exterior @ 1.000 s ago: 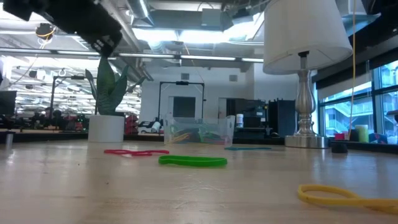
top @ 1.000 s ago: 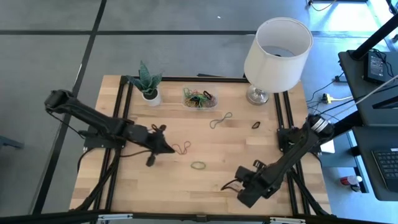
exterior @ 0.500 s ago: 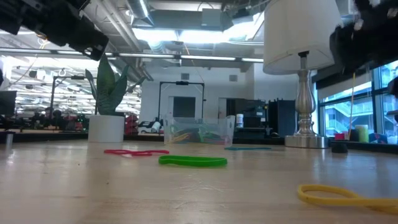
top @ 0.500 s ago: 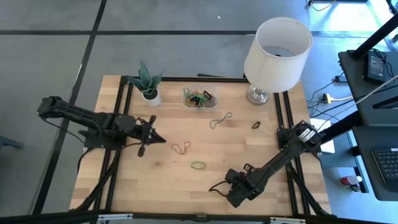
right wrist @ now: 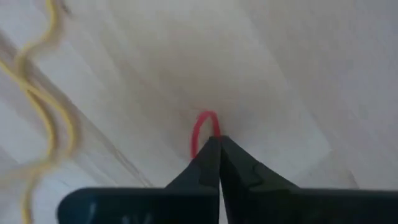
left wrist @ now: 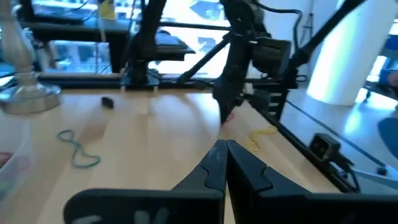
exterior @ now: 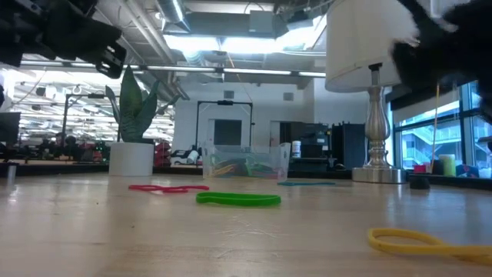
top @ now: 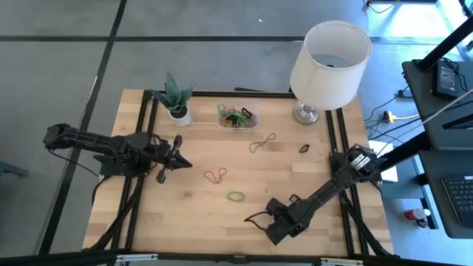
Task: Pick and place rubber bands into bin
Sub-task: Put the red rubber band into the transparent bin
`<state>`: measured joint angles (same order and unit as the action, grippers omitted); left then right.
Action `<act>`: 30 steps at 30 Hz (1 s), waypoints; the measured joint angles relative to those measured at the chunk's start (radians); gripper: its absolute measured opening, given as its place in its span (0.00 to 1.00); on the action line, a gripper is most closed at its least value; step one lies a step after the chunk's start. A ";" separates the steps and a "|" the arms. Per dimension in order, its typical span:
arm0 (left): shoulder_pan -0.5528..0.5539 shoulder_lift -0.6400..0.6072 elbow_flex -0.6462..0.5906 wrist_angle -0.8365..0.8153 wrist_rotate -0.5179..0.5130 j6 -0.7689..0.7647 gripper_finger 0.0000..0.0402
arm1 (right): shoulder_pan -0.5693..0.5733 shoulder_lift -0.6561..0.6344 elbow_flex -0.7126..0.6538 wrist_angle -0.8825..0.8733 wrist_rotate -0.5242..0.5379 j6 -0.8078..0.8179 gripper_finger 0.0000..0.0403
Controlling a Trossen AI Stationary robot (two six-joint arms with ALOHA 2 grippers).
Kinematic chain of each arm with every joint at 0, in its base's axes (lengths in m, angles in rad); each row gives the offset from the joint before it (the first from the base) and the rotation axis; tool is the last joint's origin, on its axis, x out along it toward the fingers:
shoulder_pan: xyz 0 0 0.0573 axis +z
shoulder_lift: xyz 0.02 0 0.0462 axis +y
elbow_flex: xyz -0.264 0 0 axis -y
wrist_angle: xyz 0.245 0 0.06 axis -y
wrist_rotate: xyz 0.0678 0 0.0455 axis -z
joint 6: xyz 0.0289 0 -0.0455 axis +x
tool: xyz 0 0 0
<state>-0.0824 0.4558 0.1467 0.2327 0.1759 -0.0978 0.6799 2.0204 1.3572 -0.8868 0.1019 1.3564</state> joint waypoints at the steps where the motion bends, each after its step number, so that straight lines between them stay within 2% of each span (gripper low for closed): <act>1: -0.003 -0.004 0.000 0.002 0.011 0.010 0.00 | -0.008 0.001 0.022 -0.021 0.021 -0.002 0.01; 6: -0.023 -0.003 0.000 0.031 0.033 0.090 0.00 | -0.064 -0.038 0.165 -0.177 0.167 -0.029 0.00; 9: -0.029 -0.003 0.000 0.041 0.032 0.073 0.00 | -0.116 -0.050 0.266 -0.289 0.251 -0.054 0.00; 14: -0.028 -0.003 0.000 0.039 0.025 0.010 0.00 | -0.249 -0.055 0.452 -0.382 0.424 -0.247 0.00; 18: -0.028 -0.003 0.000 0.038 0.025 0.007 0.00 | -0.396 -0.055 0.552 -0.356 0.475 -0.469 0.00; 23: -0.028 -0.002 0.000 0.034 0.019 0.007 0.00 | -0.598 -0.055 0.598 -0.203 0.506 -0.755 0.00; 27: -0.028 -0.002 0.000 0.033 0.018 0.043 0.00 | -0.747 -0.049 0.599 -0.062 0.497 -0.955 0.00; 30: -0.028 -0.002 0.000 0.033 -0.017 0.044 0.00 | -0.842 -0.025 0.599 0.000 0.453 -1.057 0.00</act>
<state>-0.1104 0.4538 0.1471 0.2661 0.1588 -0.0535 -0.1616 1.9957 1.9560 -0.8872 0.5546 0.2998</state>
